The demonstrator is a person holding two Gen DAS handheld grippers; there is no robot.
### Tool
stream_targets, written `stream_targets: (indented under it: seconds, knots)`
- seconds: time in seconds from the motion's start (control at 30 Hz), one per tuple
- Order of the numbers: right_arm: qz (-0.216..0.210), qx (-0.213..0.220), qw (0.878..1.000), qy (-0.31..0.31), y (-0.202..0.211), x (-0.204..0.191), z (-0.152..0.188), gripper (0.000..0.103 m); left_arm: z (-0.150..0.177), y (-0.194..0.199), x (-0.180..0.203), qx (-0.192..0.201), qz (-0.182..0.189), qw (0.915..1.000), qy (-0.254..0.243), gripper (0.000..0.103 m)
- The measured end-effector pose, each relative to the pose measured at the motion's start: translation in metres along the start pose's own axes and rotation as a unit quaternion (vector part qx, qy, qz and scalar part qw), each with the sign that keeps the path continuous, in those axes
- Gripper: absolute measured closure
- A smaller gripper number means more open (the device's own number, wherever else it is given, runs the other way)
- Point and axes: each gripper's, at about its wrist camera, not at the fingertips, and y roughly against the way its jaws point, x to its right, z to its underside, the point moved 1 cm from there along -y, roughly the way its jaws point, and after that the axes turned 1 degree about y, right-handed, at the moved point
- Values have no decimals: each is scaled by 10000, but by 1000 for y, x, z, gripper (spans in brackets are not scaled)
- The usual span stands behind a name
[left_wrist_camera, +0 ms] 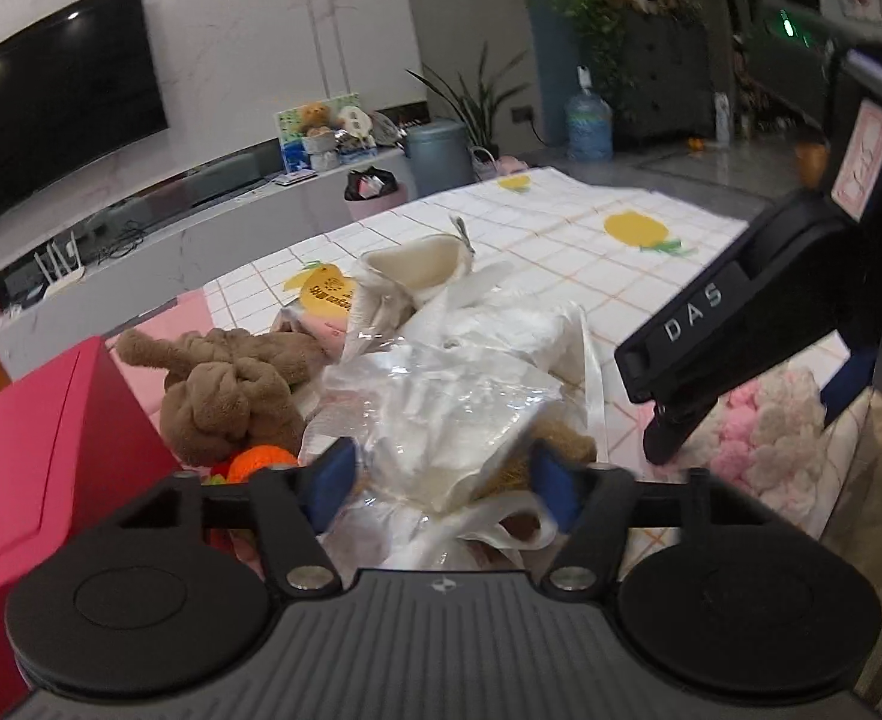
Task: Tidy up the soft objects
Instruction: 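Grasp the plastic-wrapped bundle with the left tool while the right tool grasps the pink knitted ball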
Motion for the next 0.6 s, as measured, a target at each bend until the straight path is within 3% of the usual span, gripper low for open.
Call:
stream_targets:
  seconds: [0.1, 0.23, 0.6]
  knots:
    - [-11, 1, 10000, -8, 0, 0, -1, 3, 3, 1, -1, 106, -118, 9999, 68, 48]
    - [-37, 10, 10000, -26, 1, 0, -1, 3, 0, 8, -1, 177, -163, 9997, 58, 55]
    - [-18, -8, 10000, 58, 1, -2, 0, 3, -24, 63, -26, 614, 177, 9957, 674, 57]
